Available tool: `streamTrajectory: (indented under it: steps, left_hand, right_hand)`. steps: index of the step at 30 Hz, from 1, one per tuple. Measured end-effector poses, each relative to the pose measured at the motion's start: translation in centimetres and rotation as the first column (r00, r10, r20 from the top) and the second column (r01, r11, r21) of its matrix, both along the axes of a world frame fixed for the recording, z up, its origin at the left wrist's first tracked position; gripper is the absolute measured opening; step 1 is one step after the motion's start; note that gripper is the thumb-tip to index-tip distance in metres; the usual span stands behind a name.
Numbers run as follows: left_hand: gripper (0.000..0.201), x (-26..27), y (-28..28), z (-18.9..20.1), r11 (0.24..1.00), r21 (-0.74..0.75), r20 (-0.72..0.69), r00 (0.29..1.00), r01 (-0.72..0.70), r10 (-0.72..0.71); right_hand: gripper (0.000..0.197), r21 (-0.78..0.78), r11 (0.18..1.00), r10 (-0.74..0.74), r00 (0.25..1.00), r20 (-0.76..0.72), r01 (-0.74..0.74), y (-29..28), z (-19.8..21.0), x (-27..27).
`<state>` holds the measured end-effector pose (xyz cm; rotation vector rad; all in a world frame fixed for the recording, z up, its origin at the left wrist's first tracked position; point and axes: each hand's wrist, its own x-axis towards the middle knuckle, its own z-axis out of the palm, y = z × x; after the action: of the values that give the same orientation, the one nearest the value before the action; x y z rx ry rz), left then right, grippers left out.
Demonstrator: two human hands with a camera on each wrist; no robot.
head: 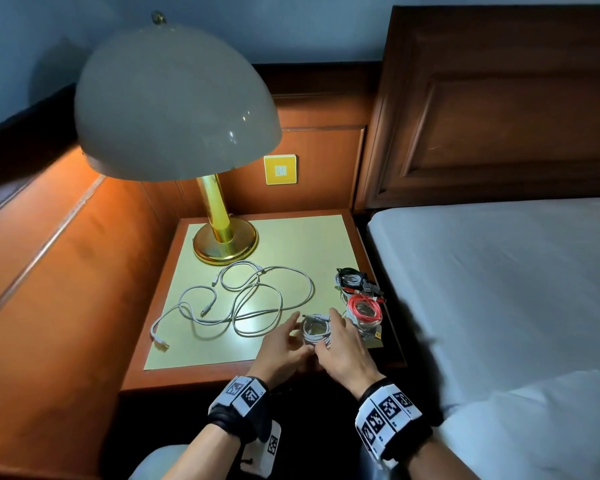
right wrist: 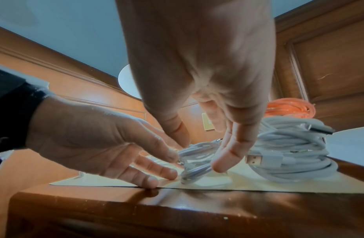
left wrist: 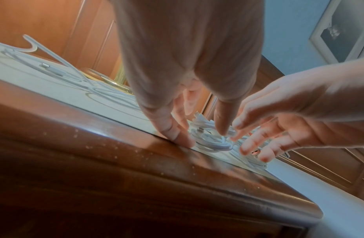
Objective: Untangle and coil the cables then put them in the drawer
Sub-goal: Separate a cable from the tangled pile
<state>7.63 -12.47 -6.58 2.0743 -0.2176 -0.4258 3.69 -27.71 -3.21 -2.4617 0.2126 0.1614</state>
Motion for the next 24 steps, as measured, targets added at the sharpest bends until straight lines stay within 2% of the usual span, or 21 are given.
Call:
streamTrajectory:
  steps: [8,15,24]
  left_hand:
    - [0.072,-2.1,2.1,0.2,0.997,0.056,0.024,0.999,-0.048,0.047]
    - [0.066,-4.5,4.7,1.5,0.993,0.092,0.087,0.994,-0.076,0.068]
    - [0.067,-5.5,9.0,3.3,0.972,0.205,0.216,0.974,-0.113,0.068]
  right_hand:
    - [0.059,-0.013,1.0,0.024,0.996,0.083,-0.023,0.2,1.2,-1.7]
    - [0.057,-0.042,0.992,0.124,0.973,0.196,-0.118,1.1,1.2,-3.1]
    - [0.068,-0.213,0.945,0.284,0.945,0.165,-0.247,3.7,1.7,-2.4]
